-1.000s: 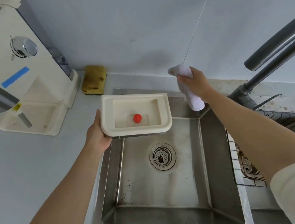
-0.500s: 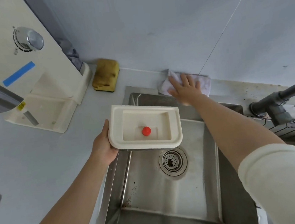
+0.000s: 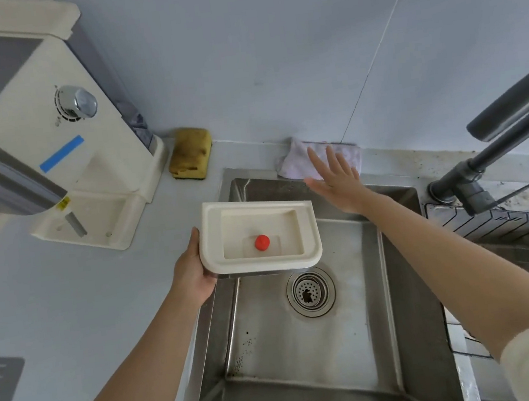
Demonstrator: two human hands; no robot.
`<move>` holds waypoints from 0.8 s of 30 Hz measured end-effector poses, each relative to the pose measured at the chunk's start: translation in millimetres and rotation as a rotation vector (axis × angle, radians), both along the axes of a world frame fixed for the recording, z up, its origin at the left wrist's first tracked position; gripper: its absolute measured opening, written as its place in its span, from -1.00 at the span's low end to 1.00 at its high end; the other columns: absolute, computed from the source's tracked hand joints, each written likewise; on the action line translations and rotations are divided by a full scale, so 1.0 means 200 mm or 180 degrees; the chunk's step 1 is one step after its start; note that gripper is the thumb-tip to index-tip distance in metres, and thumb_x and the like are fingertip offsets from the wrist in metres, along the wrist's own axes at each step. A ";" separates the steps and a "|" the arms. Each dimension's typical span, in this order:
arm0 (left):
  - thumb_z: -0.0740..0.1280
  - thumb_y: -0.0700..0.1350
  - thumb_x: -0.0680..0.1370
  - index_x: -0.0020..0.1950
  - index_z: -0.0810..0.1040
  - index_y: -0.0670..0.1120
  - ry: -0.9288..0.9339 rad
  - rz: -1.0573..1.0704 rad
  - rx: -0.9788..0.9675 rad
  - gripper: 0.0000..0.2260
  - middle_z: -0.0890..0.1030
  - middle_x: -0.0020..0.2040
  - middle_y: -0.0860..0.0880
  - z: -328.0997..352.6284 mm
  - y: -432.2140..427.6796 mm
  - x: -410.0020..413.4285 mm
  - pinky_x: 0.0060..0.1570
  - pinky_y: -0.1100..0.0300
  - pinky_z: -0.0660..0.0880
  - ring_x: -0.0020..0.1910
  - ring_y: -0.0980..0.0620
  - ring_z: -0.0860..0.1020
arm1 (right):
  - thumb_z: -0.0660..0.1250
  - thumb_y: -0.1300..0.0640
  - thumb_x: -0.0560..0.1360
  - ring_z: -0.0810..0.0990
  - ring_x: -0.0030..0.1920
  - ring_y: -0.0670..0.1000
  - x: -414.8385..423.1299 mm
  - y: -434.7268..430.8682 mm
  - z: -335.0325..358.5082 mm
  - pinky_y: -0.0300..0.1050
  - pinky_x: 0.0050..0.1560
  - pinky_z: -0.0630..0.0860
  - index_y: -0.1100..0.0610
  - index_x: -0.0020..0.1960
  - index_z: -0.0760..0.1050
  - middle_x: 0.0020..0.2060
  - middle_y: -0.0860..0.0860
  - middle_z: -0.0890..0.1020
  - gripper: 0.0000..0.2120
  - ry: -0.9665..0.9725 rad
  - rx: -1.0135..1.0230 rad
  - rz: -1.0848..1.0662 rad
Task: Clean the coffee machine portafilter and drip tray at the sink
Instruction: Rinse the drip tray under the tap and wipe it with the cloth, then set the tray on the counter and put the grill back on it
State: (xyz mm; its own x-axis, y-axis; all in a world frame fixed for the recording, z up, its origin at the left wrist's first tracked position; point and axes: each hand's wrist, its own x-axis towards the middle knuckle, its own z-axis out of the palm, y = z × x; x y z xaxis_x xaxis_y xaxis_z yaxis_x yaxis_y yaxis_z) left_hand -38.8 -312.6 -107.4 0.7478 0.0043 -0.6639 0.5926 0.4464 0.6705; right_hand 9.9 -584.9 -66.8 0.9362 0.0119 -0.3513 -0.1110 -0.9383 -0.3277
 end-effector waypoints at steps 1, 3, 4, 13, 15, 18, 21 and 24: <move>0.15 0.07 0.59 -0.08 0.55 -0.05 -0.0005 0.0003 0.0011 -0.73 0.67 -0.37 0.04 0.01 0.00 -0.01 -0.46 0.24 0.56 -0.38 0.09 0.64 | -0.06 -0.18 0.57 -0.24 0.50 0.14 -0.06 0.00 0.02 0.19 0.44 -0.14 -0.14 0.47 -0.30 0.50 0.07 -0.24 -0.41 0.0045 0.0072 0.0006; 0.15 0.08 0.58 -0.06 0.56 -0.05 -0.0034 -0.0029 0.0010 -0.72 0.68 -0.32 0.03 0.04 0.01 -0.03 -0.38 0.20 0.60 -0.33 0.07 0.65 | 0.00 -0.19 0.56 -0.24 0.50 0.10 -0.18 0.00 0.04 0.14 0.45 -0.15 -0.14 0.47 -0.29 0.51 0.06 -0.22 -0.37 0.0206 0.0452 -0.0086; 0.16 0.09 0.58 -0.05 0.56 -0.05 -0.0042 -0.0038 0.0011 -0.72 0.69 -0.31 0.02 0.06 0.01 -0.05 -0.35 0.18 0.60 -0.31 0.06 0.65 | 0.06 -0.18 0.54 -0.23 0.50 0.07 -0.25 0.02 0.06 0.11 0.46 -0.15 -0.13 0.47 -0.28 0.51 0.04 -0.20 -0.33 0.0281 0.0826 -0.0162; 0.13 0.08 0.59 0.00 0.54 -0.09 -0.0178 -0.0120 -0.0107 -0.70 0.70 -0.29 0.00 0.23 -0.04 -0.22 -0.39 0.21 0.61 -0.32 0.04 0.66 | 0.53 0.23 0.22 0.39 0.26 -0.07 -0.73 0.16 0.18 -0.23 0.17 0.48 -0.11 0.35 0.00 0.24 -0.01 0.32 -0.06 0.0300 0.2894 -0.0141; 0.13 0.09 0.59 0.06 0.54 -0.10 -0.0208 -0.0129 -0.0083 -0.68 0.70 -0.23 -0.02 0.26 -0.03 -0.26 -0.33 0.17 0.61 -0.21 0.00 0.65 | 0.53 0.23 0.15 0.38 0.29 -0.03 -0.77 0.17 0.16 -0.15 0.21 0.47 -0.15 0.34 0.01 0.25 0.03 0.33 -0.03 0.0069 0.2887 -0.0131; 0.09 0.10 0.60 0.11 0.53 -0.09 -0.0260 -0.0136 0.0050 -0.65 0.66 -0.10 -0.06 0.30 -0.02 -0.32 -0.29 0.13 0.60 -0.09 -0.04 0.60 | 0.55 0.26 0.15 0.40 0.26 -0.11 -0.82 0.18 0.15 -0.26 0.19 0.45 -0.27 0.27 0.04 0.23 -0.01 0.36 -0.03 -0.0240 0.2682 -0.0102; 0.06 0.09 0.62 -0.02 0.54 -0.06 -0.0347 -0.0222 0.0416 -0.66 0.62 -0.13 -0.06 0.36 0.00 -0.39 -0.40 0.18 0.53 -0.17 -0.04 0.59 | 0.55 0.28 0.20 0.47 0.14 -0.13 -0.85 0.21 0.15 -0.28 0.12 0.50 -0.12 0.28 0.10 0.12 -0.12 0.45 -0.13 -0.0352 0.2580 -0.0180; 0.04 0.07 0.63 -0.11 0.53 -0.07 -0.0448 -0.0231 0.0777 -0.65 0.61 -0.19 -0.08 0.40 0.03 -0.46 -0.35 0.13 0.50 -0.22 -0.05 0.57 | 0.54 0.29 0.21 0.47 0.07 -0.12 -0.88 0.26 0.13 -0.42 -0.06 0.45 -0.11 0.25 0.11 0.05 -0.17 0.45 -0.16 -0.0385 0.2474 -0.0198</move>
State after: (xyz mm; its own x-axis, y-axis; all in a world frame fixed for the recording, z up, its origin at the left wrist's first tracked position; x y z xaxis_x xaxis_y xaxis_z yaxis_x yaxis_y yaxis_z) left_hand -130.0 -306.8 -26.8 0.8367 0.0944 -0.5395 0.5106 0.2215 0.8308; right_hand -166.5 -533.4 -40.4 0.9744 0.1586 -0.1595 -0.0776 -0.4285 -0.9002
